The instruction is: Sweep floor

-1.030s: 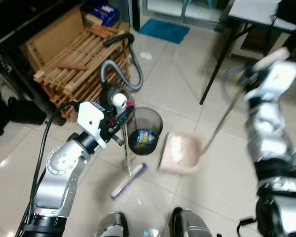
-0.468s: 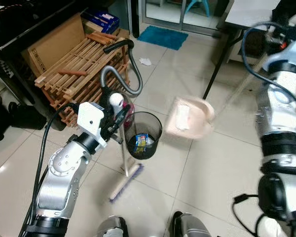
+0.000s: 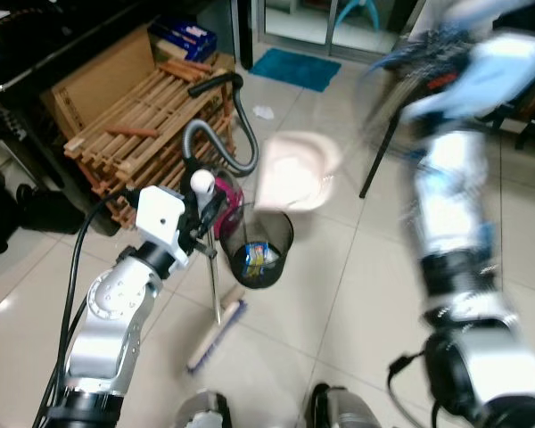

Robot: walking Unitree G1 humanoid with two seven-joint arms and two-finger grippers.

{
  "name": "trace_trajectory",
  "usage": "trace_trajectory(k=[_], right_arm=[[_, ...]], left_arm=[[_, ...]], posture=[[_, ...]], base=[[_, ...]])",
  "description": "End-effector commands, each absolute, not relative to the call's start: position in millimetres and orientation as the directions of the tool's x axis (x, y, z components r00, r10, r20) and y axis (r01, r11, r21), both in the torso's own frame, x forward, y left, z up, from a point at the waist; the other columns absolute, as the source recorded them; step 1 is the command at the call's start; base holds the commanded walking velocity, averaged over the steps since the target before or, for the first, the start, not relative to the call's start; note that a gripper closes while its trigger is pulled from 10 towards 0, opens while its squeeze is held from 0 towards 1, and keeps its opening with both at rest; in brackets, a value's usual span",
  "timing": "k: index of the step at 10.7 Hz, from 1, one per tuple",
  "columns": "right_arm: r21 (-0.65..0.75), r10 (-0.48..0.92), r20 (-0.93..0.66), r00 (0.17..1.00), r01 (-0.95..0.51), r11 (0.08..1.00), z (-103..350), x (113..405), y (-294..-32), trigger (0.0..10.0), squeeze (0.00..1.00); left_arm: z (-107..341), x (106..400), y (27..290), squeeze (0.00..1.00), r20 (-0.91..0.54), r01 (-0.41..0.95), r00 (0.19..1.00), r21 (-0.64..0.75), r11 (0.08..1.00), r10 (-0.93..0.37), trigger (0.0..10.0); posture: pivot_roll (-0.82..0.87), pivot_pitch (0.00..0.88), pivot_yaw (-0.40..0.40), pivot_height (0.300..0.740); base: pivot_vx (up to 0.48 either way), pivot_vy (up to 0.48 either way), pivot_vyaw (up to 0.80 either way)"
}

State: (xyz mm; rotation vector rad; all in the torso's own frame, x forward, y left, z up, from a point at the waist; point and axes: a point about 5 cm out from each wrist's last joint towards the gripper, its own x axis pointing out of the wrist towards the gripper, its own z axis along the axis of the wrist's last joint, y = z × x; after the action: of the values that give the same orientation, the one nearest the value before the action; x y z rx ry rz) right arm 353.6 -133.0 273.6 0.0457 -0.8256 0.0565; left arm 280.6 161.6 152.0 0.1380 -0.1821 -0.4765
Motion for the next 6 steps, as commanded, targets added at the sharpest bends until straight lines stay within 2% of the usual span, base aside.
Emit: trace_trajectory(k=[1,4,6], right_arm=[[-0.042,0.09,0.797,0.597,-0.093,0.995,281.5,342.9,-123.8,10.0,0.0],[-0.309,0.356,0.779,0.516,-0.178,0.934,253.4,322.8,-78.0,10.0,0.0],[-0.368,0.428,0.766,0.48,-0.217,0.904,242.6,312.9,-64.7,10.0,0.0]], left_arm=[[155.4,281.8,165.9,0.0,0.157,0.419,0.879,0.196,0.887,-0.45,10.0],[154.8,282.7,167.9,0.0,0.151,0.407,0.885,0.21,0.889,-0.44,10.0],[154.6,283.6,168.3,0.0,0.149,0.405,0.886,0.213,0.889,-0.439,10.0]], posture=[[-0.01,0.066,0.03,0.74],[0.0,0.062,0.028,0.74],[0.0,0.061,0.029,0.74]], base=[[0.0,0.0,0.0],[0.0,0.0,0.0],[0.0,0.0,0.0]])
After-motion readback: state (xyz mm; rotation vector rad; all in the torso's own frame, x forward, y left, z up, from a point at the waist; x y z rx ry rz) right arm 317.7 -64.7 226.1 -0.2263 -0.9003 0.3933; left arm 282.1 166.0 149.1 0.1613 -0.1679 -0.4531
